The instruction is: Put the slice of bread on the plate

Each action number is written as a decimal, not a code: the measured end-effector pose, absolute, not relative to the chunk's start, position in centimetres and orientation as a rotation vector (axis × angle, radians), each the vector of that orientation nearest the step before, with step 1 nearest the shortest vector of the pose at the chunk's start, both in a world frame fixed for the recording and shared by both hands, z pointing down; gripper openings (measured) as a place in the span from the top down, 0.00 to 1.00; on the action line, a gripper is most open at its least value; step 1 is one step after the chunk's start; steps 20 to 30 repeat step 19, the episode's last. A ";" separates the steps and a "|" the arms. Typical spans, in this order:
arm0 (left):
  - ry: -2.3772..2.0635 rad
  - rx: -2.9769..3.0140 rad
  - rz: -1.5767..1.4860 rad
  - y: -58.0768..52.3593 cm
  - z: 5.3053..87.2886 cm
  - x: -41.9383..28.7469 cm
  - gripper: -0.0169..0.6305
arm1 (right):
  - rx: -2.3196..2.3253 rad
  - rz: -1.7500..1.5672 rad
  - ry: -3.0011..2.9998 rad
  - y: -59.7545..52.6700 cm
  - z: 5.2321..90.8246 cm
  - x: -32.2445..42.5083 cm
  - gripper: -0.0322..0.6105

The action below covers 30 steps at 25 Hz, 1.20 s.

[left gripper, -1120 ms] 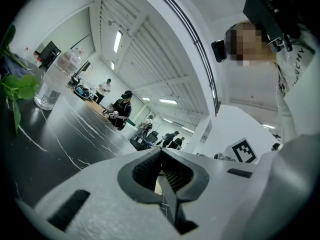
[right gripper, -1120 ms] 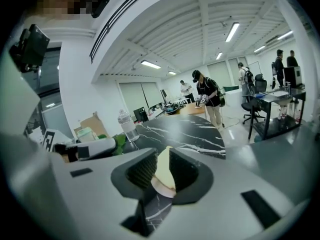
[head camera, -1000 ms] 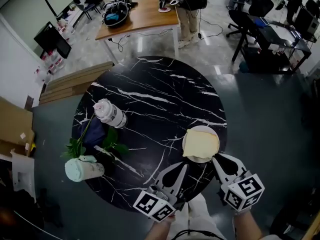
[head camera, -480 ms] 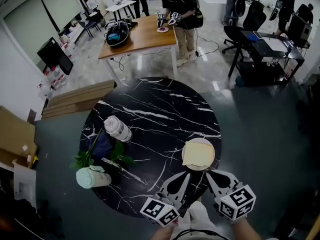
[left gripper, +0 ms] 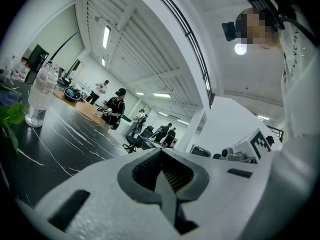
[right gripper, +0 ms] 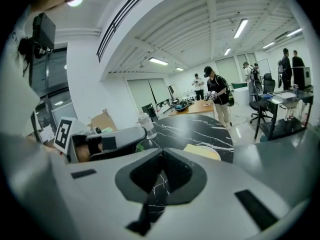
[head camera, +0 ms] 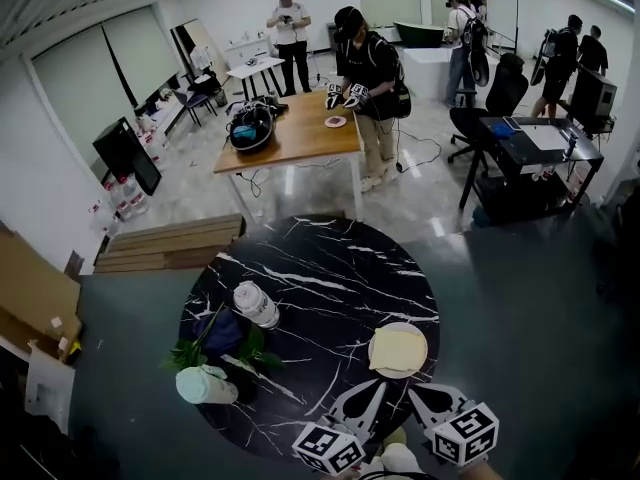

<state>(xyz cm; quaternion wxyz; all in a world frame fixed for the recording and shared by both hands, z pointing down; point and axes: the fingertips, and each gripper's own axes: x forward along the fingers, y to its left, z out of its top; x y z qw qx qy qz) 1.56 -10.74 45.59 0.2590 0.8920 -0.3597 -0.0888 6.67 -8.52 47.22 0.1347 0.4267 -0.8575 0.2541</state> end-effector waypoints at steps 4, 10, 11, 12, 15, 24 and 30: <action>-0.972 2.418 -0.244 -10.5 44.9 1.4 0.96 | 1.218 0.745 -2.498 -8.2 46.6 6.1 0.94; -0.965 2.431 -0.246 -10.1 44.6 1.2 0.96 | 1.199 0.731 -2.516 -7.9 46.3 5.2 0.94; -0.967 2.431 -0.247 -10.0 44.6 1.1 0.96 | 1.200 0.729 -2.517 -7.8 46.3 5.2 0.94; -0.970 2.430 -0.249 -10.0 44.7 1.0 0.96 | 1.202 0.729 -2.517 -7.8 46.3 5.1 0.94; -0.985 2.427 -0.256 -10.3 44.7 0.6 0.96 | 1.213 0.734 -2.514 -7.8 46.3 5.2 0.94; -1.012 2.426 -0.267 -11.2 44.6 -0.2 0.96 | 1.227 0.743 -2.522 -8.3 46.2 5.3 0.94; -1.012 2.426 -0.267 -11.2 44.6 -0.2 0.96 | 1.227 0.743 -2.522 -8.3 46.2 5.3 0.94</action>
